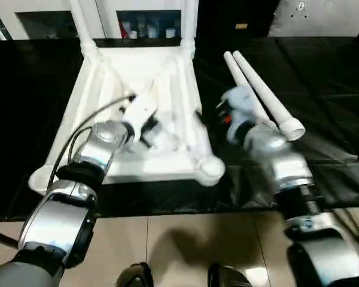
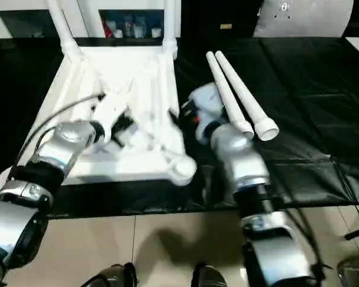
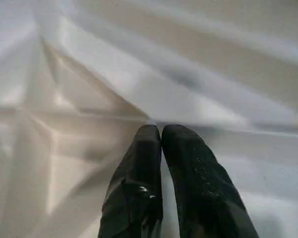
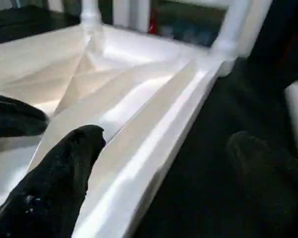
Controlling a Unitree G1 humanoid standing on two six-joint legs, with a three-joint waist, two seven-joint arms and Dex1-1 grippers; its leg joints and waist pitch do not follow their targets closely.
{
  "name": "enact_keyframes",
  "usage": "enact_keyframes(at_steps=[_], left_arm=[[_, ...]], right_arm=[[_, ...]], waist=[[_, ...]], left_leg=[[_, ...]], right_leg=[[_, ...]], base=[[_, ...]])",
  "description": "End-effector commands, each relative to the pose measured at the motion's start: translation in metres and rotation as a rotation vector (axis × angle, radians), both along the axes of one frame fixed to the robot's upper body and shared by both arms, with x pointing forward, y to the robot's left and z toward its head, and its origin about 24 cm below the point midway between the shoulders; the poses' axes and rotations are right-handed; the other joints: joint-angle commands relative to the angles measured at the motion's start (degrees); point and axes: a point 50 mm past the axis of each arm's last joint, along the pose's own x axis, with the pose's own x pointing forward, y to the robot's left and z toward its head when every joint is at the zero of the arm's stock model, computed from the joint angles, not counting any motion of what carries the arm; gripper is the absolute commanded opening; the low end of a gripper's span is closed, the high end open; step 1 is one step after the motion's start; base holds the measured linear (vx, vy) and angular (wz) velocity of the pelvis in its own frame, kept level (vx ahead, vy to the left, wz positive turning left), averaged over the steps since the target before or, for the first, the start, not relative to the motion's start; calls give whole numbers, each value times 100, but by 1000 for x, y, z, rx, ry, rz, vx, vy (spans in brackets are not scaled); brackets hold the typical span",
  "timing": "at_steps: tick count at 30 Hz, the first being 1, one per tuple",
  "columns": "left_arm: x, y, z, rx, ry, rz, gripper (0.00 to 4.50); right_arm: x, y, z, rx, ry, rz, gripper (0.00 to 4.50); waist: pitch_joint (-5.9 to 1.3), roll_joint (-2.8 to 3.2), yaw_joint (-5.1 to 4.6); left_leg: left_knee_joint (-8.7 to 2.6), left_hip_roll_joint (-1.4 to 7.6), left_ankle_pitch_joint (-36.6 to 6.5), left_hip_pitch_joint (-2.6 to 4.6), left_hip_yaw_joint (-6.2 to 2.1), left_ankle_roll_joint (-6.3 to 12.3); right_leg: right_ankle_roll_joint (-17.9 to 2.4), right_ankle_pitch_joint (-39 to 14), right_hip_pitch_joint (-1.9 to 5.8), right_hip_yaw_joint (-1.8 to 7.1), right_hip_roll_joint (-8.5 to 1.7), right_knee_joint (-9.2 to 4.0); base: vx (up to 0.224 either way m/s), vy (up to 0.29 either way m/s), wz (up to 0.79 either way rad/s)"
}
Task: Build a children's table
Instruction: Rotate table base
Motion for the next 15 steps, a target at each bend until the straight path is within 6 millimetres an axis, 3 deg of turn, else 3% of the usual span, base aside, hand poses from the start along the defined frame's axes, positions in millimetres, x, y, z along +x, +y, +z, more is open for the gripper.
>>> enact_keyframes(at_steps=[1, 4, 5, 7, 10, 11, 12, 13, 15], left_arm=[[-4, -4, 6, -47, -21, -85, 55], [-14, -4, 9, -40, -30, -204, 55], [-17, -4, 9, -37, -31, -236, 55], [-27, -2, 11, -18, -27, -321, 55], [-40, -2, 12, -22, 9, -428, 71], [-53, -5, 12, -19, 60, -526, 81], [-64, -9, 11, -12, 106, -605, 81], [-73, -11, 10, -6, 139, -659, 81], [-91, -17, 2, 62, 227, -755, 113]], right_arm=[[-8, -4, -2, 5, 19, 26, 446], [-23, -14, -5, -28, 41, 75, 446], [-27, -16, -6, -31, 50, 88, 446], [-40, -24, -11, -45, 85, 121, 446], [-54, -30, -13, -52, 121, 163, 450], [-64, -32, -14, -54, 140, 198, 450], [-71, -34, -15, -52, 157, 225, 450], [-75, -35, -15, -51, 169, 244, 450], [-90, -36, -13, -56, 197, 318, 450]], waist=[[-493, 13, 25], [-488, 15, 50], [-478, 18, 34], [-450, 17, 64], [-434, 37, 33], [-432, 41, 15], [-439, 29, 59], [-407, 31, 54], [-351, 55, 18]], left_leg=[[-331, 117, -692, 210, -52, 631], [-345, 140, -793, 213, -61, 655], [-348, 136, -889, 207, -52, 635], [-392, 177, -1153, 225, -73, 527], [-430, 185, -1458, 243, -67, 347], [-431, 176, -1598, 248, -63, 272], [-454, 220, -1579, 264, -90, 205], [-474, 231, -1600, 266, -77, 214], [-516, 203, -2111, 293, -74, 67]], right_leg=[[-1617, 9, 426, 126, -185, -173], [-1612, -147, 447, 123, -200, -193], [-1589, -281, 413, 125, -184, -198], [-1517, -695, 433, 133, -220, -245], [-1397, -1099, 380, 145, -197, -278], [-1364, -1268, 351, 147, -191, -291], [-1310, -1310, 401, 168, -252, -279], [-1305, -1332, 369, 179, -229, -291], [-1140, -1965, 317, 172, -198, -359]], base=[[0, 0, 0], [0, 0, 0], [0, 0, 0], [0, 0, 0], [0, 0, 0], [0, 0, 0], [0, 0, 0], [0, 0, 0], [0, 0, 0]])
